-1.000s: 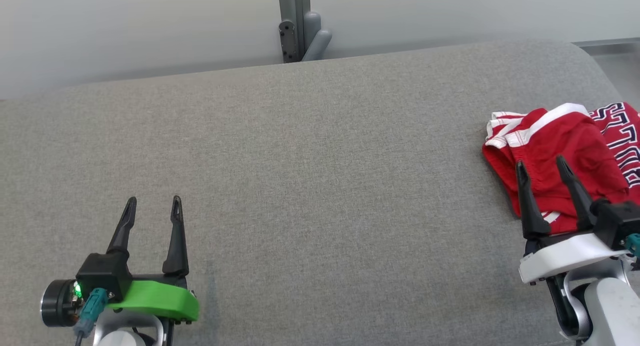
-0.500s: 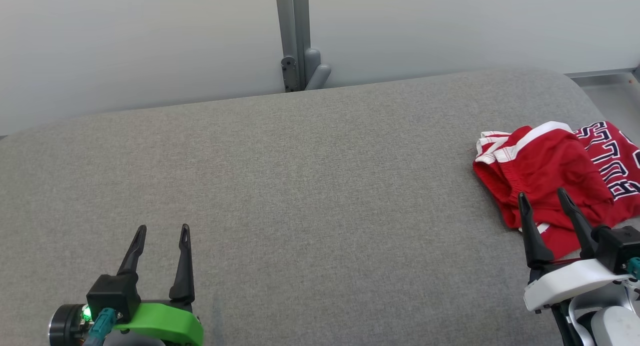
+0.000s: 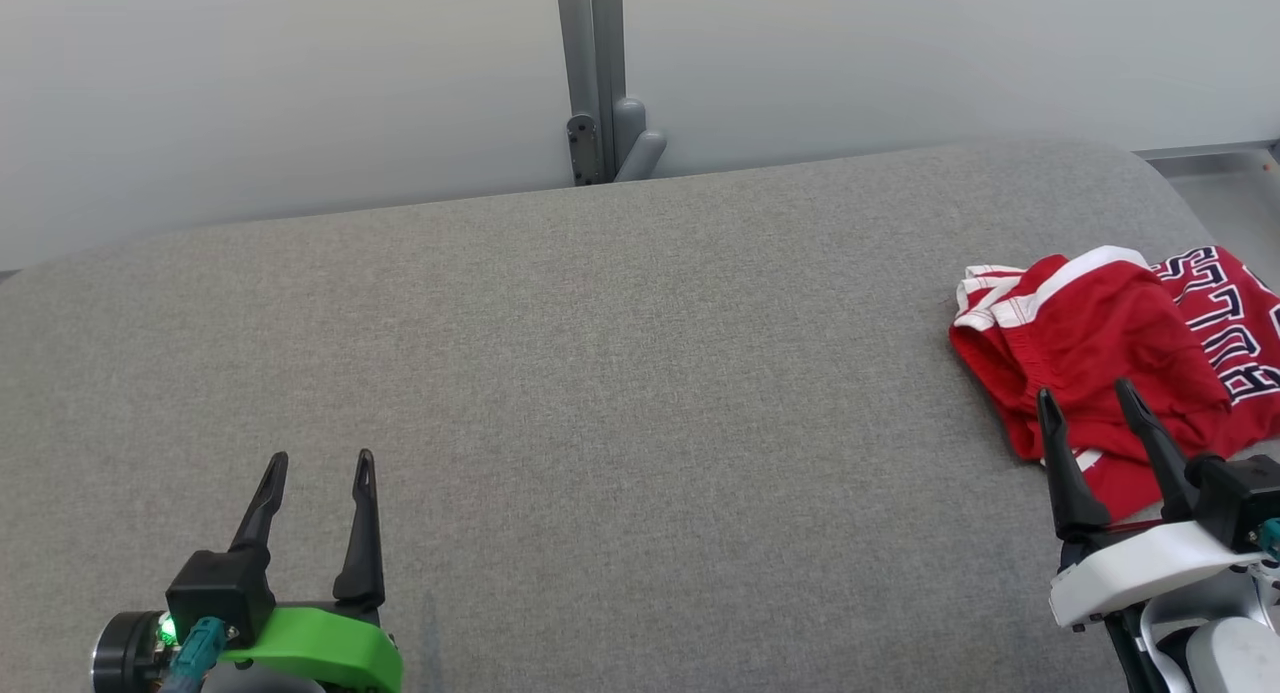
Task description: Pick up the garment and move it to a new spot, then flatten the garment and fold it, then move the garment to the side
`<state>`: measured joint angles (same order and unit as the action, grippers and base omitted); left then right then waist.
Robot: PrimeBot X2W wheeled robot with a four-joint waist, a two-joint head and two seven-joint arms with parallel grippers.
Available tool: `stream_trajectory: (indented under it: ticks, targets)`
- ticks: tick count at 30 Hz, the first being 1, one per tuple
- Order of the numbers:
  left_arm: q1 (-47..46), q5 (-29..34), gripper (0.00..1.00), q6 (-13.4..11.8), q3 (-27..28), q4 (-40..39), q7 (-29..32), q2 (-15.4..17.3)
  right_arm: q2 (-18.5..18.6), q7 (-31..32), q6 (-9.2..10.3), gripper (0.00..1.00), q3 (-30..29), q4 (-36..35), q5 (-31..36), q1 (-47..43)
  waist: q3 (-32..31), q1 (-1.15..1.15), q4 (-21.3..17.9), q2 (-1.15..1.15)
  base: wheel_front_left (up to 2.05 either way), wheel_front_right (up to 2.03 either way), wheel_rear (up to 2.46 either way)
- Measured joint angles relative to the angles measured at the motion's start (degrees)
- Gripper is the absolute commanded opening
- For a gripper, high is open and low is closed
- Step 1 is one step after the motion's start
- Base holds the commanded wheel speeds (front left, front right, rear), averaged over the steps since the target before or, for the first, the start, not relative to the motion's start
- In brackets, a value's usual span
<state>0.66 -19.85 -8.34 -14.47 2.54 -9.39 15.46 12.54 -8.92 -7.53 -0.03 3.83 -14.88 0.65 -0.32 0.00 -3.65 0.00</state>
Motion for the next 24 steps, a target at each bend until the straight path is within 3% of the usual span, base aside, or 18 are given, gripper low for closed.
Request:
stream_trajectory:
  ticks: [24]
  targets:
    - [-0.2,-0.9,1.00,-0.3,-0.5,0.1,0.3,0.8,-0.1,0.1,0.00,1.00,-0.5,-0.1,-0.1,-0.1,0.3,0.00,0.5,0.00,0.00,0.00,0.00]
